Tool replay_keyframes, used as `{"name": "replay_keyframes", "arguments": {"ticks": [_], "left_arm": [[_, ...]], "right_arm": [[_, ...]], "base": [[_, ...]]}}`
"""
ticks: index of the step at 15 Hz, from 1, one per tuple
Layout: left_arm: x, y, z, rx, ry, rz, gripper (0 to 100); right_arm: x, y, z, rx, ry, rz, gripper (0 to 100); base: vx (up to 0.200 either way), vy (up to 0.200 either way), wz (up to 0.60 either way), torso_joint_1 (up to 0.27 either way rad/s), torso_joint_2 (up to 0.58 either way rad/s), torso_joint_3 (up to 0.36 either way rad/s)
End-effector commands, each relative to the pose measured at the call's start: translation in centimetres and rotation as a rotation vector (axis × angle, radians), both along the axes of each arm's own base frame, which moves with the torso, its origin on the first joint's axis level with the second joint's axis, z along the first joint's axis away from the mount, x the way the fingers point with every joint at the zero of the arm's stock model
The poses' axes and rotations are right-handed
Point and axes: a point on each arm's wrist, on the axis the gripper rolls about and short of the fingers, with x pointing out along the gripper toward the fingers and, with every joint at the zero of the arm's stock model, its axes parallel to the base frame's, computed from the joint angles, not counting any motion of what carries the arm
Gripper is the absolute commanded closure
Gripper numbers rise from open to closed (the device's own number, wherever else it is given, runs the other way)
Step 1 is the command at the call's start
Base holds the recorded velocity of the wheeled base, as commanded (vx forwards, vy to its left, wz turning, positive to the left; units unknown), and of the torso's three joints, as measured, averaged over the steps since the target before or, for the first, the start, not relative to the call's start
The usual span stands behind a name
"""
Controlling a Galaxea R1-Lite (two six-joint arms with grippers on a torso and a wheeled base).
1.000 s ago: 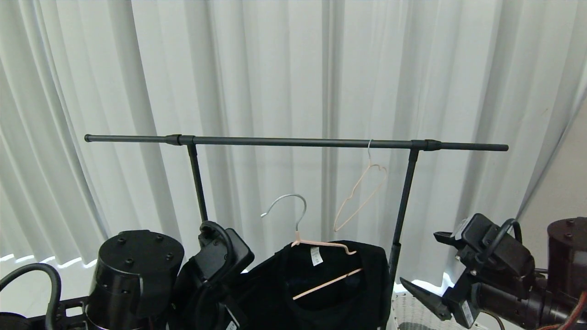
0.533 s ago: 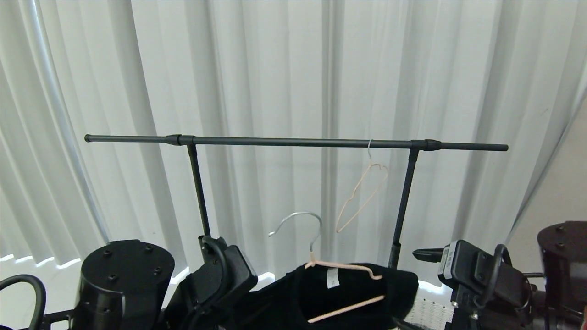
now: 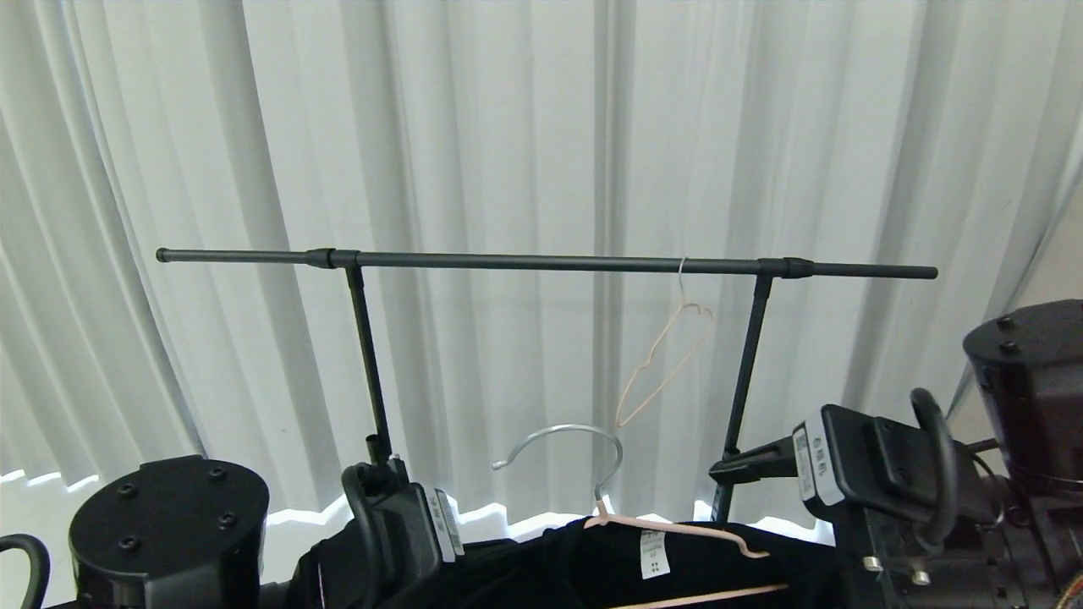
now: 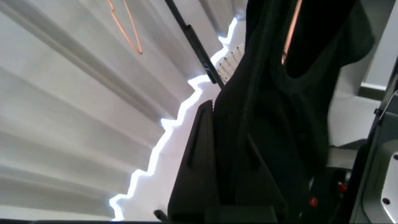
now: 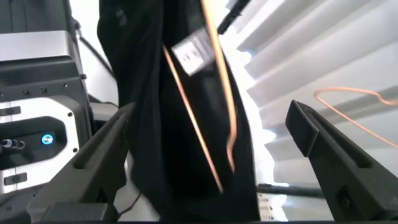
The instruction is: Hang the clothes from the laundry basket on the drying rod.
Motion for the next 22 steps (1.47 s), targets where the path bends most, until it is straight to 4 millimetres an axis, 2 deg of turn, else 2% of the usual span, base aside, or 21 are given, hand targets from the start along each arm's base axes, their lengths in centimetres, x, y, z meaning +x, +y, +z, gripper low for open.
{"name": "replay_keyframes", "arguments": {"ticks": [1, 6, 13, 14, 22], "left_arm": [[0.0, 0.0, 0.0, 0.007, -0.014, -0.018, 100], [-0.1, -0.1, 0.1, 0.002, -0.019, -0.026, 100], [-0.1, -0.2, 0.2, 0.000, -0.021, -0.034, 100], [-0.2, -0.3, 0.2, 0.000, -0.021, -0.040, 100], [-0.2, -0.5, 0.3, -0.002, -0.023, -0.047, 100]], "right_arm": [[1.0, 1.9, -1.0, -0.037, 0.030, 0.019, 0], [1.8, 2.8, -2.4, -0.080, 0.083, 0.002, 0], [2.1, 3.1, -3.0, -0.090, 0.120, -0.034, 0], [2.1, 3.1, -3.0, -0.089, 0.118, -0.033, 100], [2.3, 3.3, -2.5, -0.061, 0.071, -0.052, 100]], "base": [[0.000, 0.000, 0.00, 0.000, 0.00, 0.000], [0.000, 0.000, 0.00, 0.000, 0.00, 0.000], [0.000, 0.000, 0.00, 0.000, 0.00, 0.000], [0.000, 0.000, 0.00, 0.000, 0.00, 0.000], [0.000, 0.000, 0.00, 0.000, 0.00, 0.000]]}}
